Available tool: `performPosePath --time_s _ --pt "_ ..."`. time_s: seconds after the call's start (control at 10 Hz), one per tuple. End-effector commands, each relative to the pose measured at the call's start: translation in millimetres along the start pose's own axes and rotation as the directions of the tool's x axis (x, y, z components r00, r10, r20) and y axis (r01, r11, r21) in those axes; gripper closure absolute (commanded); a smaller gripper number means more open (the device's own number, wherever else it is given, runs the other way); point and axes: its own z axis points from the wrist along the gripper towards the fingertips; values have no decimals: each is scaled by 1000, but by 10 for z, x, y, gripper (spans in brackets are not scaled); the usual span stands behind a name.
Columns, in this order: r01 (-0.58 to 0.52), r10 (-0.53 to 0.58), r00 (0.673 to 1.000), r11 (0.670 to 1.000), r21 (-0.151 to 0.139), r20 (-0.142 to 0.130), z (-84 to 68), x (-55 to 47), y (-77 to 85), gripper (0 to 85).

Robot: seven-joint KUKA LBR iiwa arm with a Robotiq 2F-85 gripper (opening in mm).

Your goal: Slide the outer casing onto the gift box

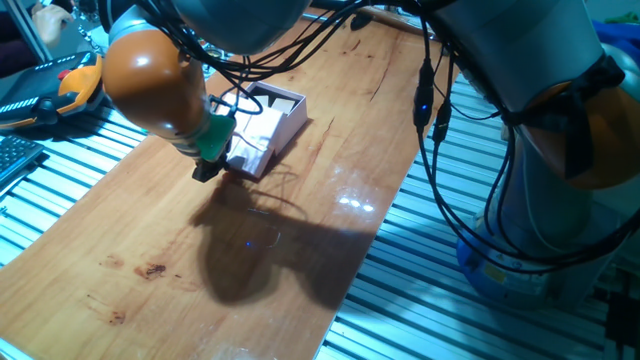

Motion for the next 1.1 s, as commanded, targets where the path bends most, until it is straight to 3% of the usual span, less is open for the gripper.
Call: performPosePath --time_s 0.0,1.0 --pt "0 0 1000 1000 1 0 2 1 -1 850" --pt "13 -13 1000 1000 7 -1 -31 -17 -123 850"
